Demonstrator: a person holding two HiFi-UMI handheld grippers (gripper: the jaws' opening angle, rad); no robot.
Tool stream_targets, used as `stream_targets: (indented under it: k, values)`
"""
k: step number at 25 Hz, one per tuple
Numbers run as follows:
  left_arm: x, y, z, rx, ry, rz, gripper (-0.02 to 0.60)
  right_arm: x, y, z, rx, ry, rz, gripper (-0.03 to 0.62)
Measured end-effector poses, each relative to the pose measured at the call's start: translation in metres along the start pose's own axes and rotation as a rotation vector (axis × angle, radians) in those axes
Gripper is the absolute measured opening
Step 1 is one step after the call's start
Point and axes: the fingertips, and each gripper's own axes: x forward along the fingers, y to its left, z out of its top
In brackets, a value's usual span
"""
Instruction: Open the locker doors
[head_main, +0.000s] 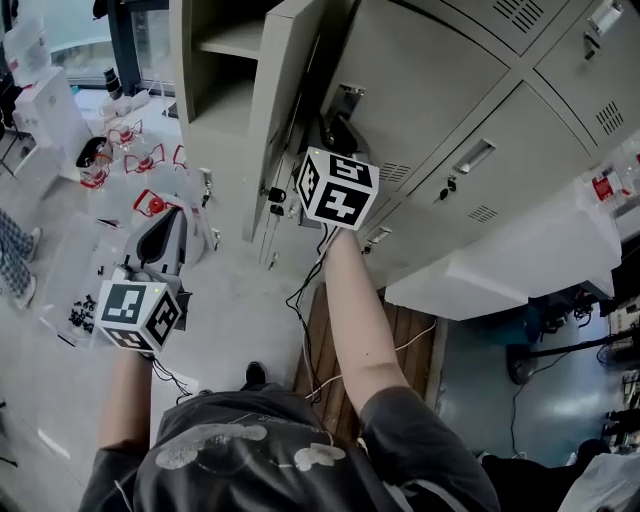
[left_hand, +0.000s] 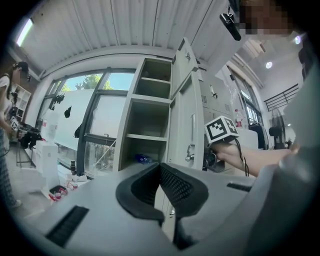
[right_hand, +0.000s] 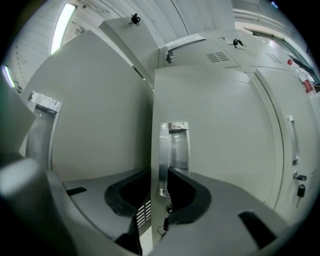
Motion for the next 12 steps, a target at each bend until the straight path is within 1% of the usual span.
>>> stream_targets:
  k: [5, 12]
  values:
    - [-0.005, -0.004, 0.001, 0.006, 0.009, -0.05, 0.009, -0.019, 0.001, 0.0, 0.026, -0.009, 0.004, 0.12]
    - [-0.015, -0.007, 0.001, 0.014, 0.015, -0.099, 0.009, -0.043, 0.0, 0.001, 0.038, -0.019, 0.003, 0.123]
